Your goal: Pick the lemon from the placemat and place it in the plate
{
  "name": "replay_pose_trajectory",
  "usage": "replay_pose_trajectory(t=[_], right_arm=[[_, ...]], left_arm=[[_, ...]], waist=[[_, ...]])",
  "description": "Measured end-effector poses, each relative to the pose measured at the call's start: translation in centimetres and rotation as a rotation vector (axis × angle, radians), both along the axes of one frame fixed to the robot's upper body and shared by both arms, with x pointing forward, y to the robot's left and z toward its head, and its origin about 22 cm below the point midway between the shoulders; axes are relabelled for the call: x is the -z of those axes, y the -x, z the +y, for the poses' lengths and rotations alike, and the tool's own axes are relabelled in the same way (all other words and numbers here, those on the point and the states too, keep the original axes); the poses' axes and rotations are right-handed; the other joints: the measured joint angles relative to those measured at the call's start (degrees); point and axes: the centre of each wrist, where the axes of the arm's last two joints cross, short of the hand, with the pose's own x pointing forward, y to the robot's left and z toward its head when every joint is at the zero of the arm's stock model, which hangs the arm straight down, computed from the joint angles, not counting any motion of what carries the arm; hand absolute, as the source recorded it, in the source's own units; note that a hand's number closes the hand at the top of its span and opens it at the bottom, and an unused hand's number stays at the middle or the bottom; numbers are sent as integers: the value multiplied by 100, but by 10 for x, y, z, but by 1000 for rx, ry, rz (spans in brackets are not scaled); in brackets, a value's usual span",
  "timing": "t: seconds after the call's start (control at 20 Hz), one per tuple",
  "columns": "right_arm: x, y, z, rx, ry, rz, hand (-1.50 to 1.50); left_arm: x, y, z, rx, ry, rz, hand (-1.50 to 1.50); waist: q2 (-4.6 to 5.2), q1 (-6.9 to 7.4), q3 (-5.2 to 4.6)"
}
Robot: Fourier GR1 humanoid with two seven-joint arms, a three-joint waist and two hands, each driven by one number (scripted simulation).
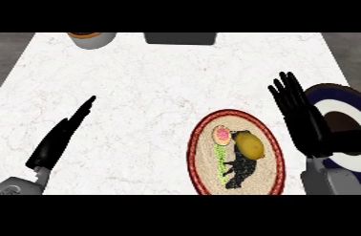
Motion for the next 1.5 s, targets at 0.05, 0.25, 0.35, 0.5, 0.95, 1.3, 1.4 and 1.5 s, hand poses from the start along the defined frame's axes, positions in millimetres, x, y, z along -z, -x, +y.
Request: replay_pose_trajectory(t=[0.05, 0.25, 0.35, 0.5, 0.95, 1.3, 1.4, 1.5], right_arm=[[-2, -4, 5, -12, 9, 9, 150], [-8, -14, 41, -144, 77, 89, 150], [-17, -21, 47, -188, 229, 73, 150], [-11, -17, 58, -66, 382, 17, -150], [43, 39, 88, 64, 490, -123, -150], [15, 57, 49, 154, 670, -116, -150], [5, 58, 39, 141, 757, -86, -150], [-3, 58, 35, 108, 850, -46, -150]], left_arm=[[3, 1, 1, -7, 14, -9, 0], [7, -3, 2, -63, 131, -102, 0], [7, -5, 1, -85, 185, -136, 0], [14, -1, 1, -124, 271, -161, 0], [34, -1, 16, -174, 365, -204, 0], [45, 2, 16, -184, 369, -204, 0], [44, 1, 21, -184, 367, -210, 0], [44, 3, 22, -176, 367, -209, 0]], waist=[[-7, -4, 29], [-17, 69, 83], [-63, 145, 37], [-72, 96, 60], [-42, -65, 123], [-49, -95, 125], [-49, -94, 123], [-51, -75, 122]])
